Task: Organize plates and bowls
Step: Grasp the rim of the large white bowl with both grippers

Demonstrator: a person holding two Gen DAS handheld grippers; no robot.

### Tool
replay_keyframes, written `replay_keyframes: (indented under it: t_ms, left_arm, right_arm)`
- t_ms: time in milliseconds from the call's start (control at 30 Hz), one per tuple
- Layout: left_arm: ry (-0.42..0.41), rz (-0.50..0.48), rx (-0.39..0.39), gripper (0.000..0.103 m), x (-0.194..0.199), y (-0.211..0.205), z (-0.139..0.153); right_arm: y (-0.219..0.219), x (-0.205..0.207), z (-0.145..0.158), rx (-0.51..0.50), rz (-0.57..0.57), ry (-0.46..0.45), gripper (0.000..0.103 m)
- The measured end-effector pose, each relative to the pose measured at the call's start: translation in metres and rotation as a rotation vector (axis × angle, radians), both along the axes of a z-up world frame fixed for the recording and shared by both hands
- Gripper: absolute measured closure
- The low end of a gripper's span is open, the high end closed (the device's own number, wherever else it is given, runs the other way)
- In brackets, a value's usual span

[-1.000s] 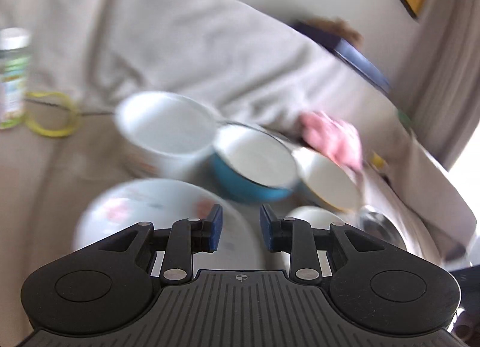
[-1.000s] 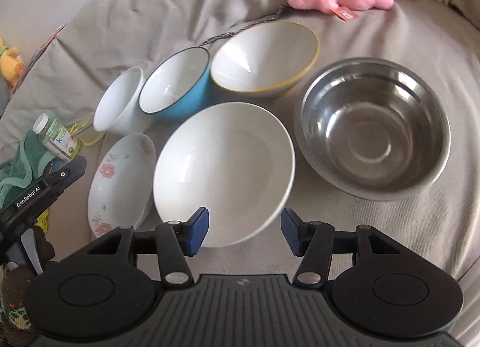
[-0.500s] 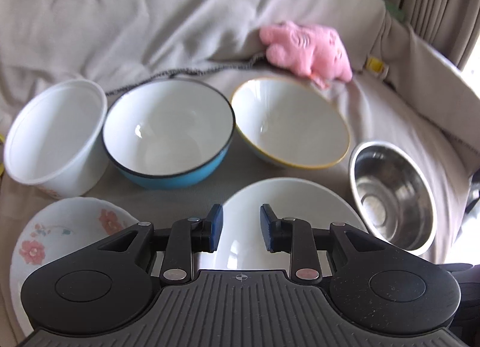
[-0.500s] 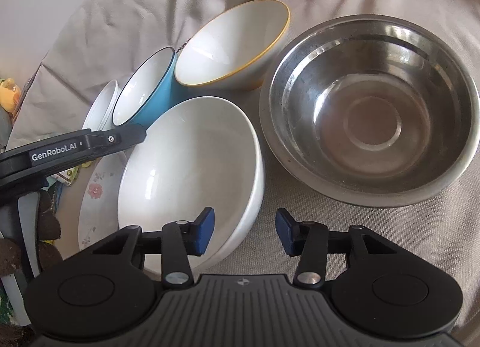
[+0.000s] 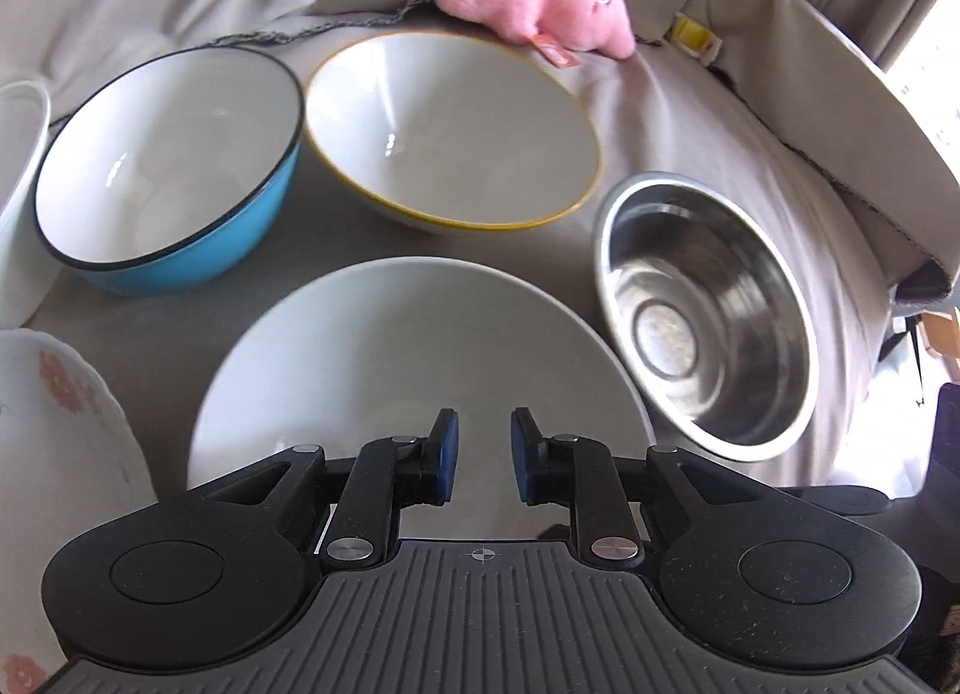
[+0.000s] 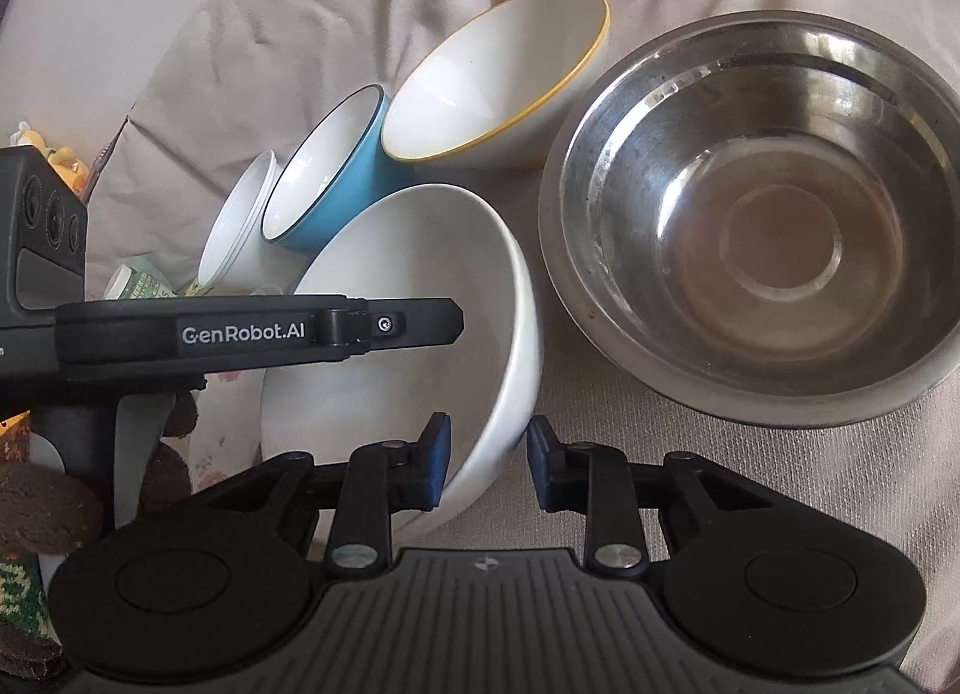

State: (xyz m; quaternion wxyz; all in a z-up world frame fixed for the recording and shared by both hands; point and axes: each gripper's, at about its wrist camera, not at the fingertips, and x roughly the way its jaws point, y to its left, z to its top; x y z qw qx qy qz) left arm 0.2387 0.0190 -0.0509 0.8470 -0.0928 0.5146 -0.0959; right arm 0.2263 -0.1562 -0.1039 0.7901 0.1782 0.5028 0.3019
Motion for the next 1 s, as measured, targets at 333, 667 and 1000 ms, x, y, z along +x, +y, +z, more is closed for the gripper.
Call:
replay_keyframes:
  t_ms: [333,667,1000]
  left_arm:
    - [-0.122,0.119,0.237,0.081,-0.004,0.029,0.037]
    - [-0.010,0.109,0.217,0.064,0.024,0.051,0.011]
    - [0.086,0.042,0.148,0.054,0.024,0.049,-0.020]
  right_arm:
    - [-0.007,-0.001,-0.003,0.006,-0.006,-0.011,0.074]
    - [-0.012,0.003,-0.013,0.047,-0.020,0.015,0.067]
    - [0.002,0.011,-0.027,0.112,0.039,0.090,0.067]
